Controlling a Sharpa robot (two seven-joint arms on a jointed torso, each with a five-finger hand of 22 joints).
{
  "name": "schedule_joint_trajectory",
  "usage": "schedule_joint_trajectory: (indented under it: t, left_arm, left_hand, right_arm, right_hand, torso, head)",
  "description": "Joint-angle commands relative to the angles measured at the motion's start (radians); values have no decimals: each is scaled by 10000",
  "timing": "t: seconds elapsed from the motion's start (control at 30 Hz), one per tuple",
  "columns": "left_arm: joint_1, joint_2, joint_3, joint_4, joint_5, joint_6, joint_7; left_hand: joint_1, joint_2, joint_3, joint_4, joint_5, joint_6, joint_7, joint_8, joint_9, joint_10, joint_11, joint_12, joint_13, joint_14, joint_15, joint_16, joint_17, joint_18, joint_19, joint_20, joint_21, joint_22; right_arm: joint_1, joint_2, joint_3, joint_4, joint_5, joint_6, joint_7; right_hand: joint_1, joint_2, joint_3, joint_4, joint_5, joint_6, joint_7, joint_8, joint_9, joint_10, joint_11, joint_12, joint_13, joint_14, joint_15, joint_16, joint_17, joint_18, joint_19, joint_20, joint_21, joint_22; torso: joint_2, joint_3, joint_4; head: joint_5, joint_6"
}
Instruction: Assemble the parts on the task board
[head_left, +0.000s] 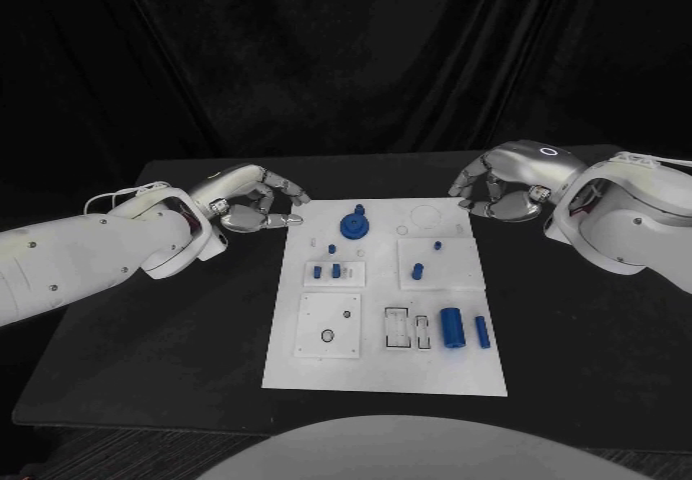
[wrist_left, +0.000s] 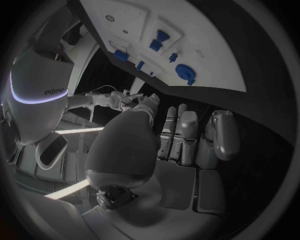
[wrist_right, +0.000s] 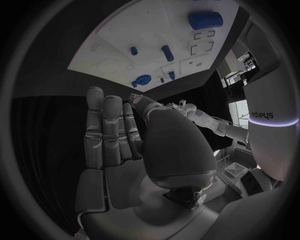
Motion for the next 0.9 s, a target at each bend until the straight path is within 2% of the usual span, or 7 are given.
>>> schedule_joint_trajectory:
  t: [0.03,0.13,0.2,0.27,0.37,0.43,0.9]
  left_arm:
    - [28,-24,5,139,2591,799,1717]
    - [19,0,3,122,3383,1154,1876]
    - [-3,30,2,61,4015,1526,2021]
    - [-30,46,1,28,4477,1772,2159]
    - [-79,74,0,9,5344,2204,2406]
    - [-110,78,0,18,5931,2509,2548]
    - [-237,-7,-3,76,7010,3088,2759]
  left_hand:
    - [49,145,-227,153,72,8,-62,-41,-34,-209,35,158,76,-514,63,-325,-505,217,-382,60,-453,1495]
    - [270,338,-511,267,130,126,49,-74,-90,-221,196,564,199,-2269,263,-1729,-2277,575,-2029,225,-2483,911]
    - [512,504,-836,308,201,140,123,-157,-171,-607,362,802,216,-3251,517,-2664,-2878,1087,-4668,463,-6040,-200]
    - [537,546,-884,318,205,143,124,-164,-181,-675,380,842,219,-3327,548,-2732,-2940,1095,-4722,493,-6175,-254]
    - [718,778,-1250,315,328,37,303,-200,-252,-1459,629,1100,220,-4920,1116,-4095,-3726,914,-5634,878,-7469,-786]
    - [816,929,-1371,300,407,73,375,-161,-255,-1803,659,1257,193,-5324,1253,-4532,-4068,886,-5899,990,-7937,-994]
    - [1175,1222,-1496,106,862,16,414,-118,-274,-2314,689,1655,76,-5705,1364,-4790,-4465,919,-6142,1113,-8615,-1271]
  right_arm:
    - [-2,109,6,-78,-1253,1177,-521]
    - [-49,173,6,-105,-1403,1476,-498]
    - [-91,232,6,-131,-1542,1643,-425]
    - [-123,272,6,-146,-1669,1720,-378]
    - [-175,317,6,-164,-1814,1830,-317]
    - [-209,347,6,-176,-1869,1882,-273]
    - [-506,560,6,-391,-1948,1997,-172]
  right_hand:
    - [-146,-134,-186,-19,-669,-151,-145,-186,22,-691,152,-645,-472,-310,47,-276,-247,120,-261,39,-558,-83]
    - [-217,-61,-589,-7,-1133,-113,-160,-357,89,-1285,222,-1147,-966,-516,88,-279,-282,141,-415,137,-910,-121]
    - [-185,-1,-878,9,-1257,-89,-182,-495,122,-1583,242,-1383,-1302,-701,134,-357,-395,170,-488,168,-1114,-132]
    - [-177,-1,-1009,26,-1267,-112,-196,-572,123,-1649,249,-1438,-1427,-753,134,-359,-417,163,-496,189,-1161,-127]
    - [-139,18,-1136,39,-1248,-155,-263,-667,121,-1600,275,-1439,-1546,-822,148,-399,-479,163,-500,206,-1214,-122]
    - [-83,58,-1231,31,-1111,-181,-261,-751,124,-1433,295,-1384,-1644,-809,158,-326,-436,166,-476,218,-1254,-108]
    - [33,219,-1402,-82,-510,16,-374,-985,180,-317,266,-1244,-2077,-558,164,-9,-285,118,-104,211,-948,108]
  torso:
    - [58,-168,118]
    - [87,-230,172]
    - [109,-280,240]
    - [122,-300,269]
    - [159,-360,341]
    - [181,-401,381]
    - [304,-568,506]
  head:
    - [-134,-1]
    - [-178,-1]
    - [-238,-1]
    - [-281,-1]
    - [-438,-1]
    - [-535,-1]
    - [-757,-1]
